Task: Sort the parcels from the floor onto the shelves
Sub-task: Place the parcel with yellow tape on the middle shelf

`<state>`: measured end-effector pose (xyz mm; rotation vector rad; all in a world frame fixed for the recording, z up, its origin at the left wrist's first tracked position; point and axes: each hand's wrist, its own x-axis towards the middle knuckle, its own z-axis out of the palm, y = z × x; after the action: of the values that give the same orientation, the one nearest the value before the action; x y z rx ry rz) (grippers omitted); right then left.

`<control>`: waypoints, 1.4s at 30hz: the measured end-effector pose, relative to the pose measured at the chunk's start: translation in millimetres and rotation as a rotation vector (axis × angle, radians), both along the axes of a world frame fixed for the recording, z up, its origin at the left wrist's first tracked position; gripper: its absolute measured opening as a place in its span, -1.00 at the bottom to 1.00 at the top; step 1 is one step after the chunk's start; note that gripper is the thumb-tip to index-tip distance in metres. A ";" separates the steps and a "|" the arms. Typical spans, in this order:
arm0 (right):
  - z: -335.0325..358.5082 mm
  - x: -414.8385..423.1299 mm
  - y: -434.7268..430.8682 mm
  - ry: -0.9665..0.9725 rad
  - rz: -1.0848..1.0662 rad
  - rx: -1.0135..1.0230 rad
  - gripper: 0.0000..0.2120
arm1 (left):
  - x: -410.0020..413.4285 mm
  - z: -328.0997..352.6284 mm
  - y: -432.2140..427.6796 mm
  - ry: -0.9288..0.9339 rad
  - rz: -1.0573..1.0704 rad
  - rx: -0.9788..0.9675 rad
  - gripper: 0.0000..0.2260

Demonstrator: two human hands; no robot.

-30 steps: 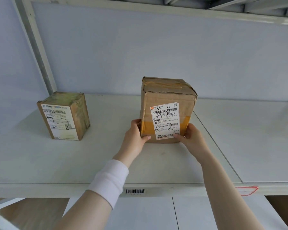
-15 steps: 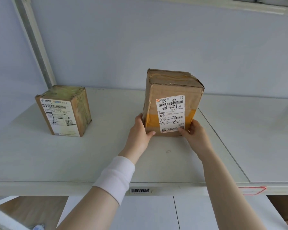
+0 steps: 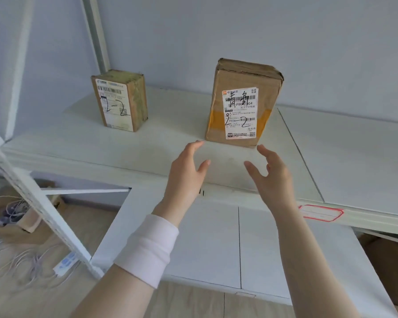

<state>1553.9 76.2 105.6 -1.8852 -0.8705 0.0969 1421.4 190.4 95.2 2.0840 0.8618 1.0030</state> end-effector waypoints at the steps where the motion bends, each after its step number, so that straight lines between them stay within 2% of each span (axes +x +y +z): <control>1: -1.7 -6.7 -10.0 -0.018 0.029 0.014 -0.54 | -7.2 -3.3 -11.4 -0.016 0.024 0.013 -0.64; 6: -23.1 -41.2 -61.6 -0.081 0.138 0.039 -0.64 | -45.2 -23.8 -70.8 -0.021 0.090 0.003 -0.68; 12: -50.4 -92.2 -105.8 -0.133 0.248 -0.025 -0.65 | -100.6 -48.3 -120.5 0.151 0.157 -0.044 -0.67; 25: -141.5 -249.9 -208.6 -0.059 0.471 -0.582 -0.54 | -283.0 -133.1 -253.1 0.503 0.277 -0.262 -0.66; 29: -162.8 -287.1 -247.7 -0.101 0.553 -0.741 -0.53 | -323.3 -156.0 -304.8 0.569 0.323 -0.345 -0.66; 42: -238.6 -353.5 -382.4 -0.151 0.907 -0.927 -0.53 | -379.6 -211.1 -487.5 0.676 0.552 -0.621 -0.64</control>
<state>1200.3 -306.3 -132.9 -2.1372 -1.9654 1.0735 1041.8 -297.2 -115.9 1.6467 1.8797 0.1651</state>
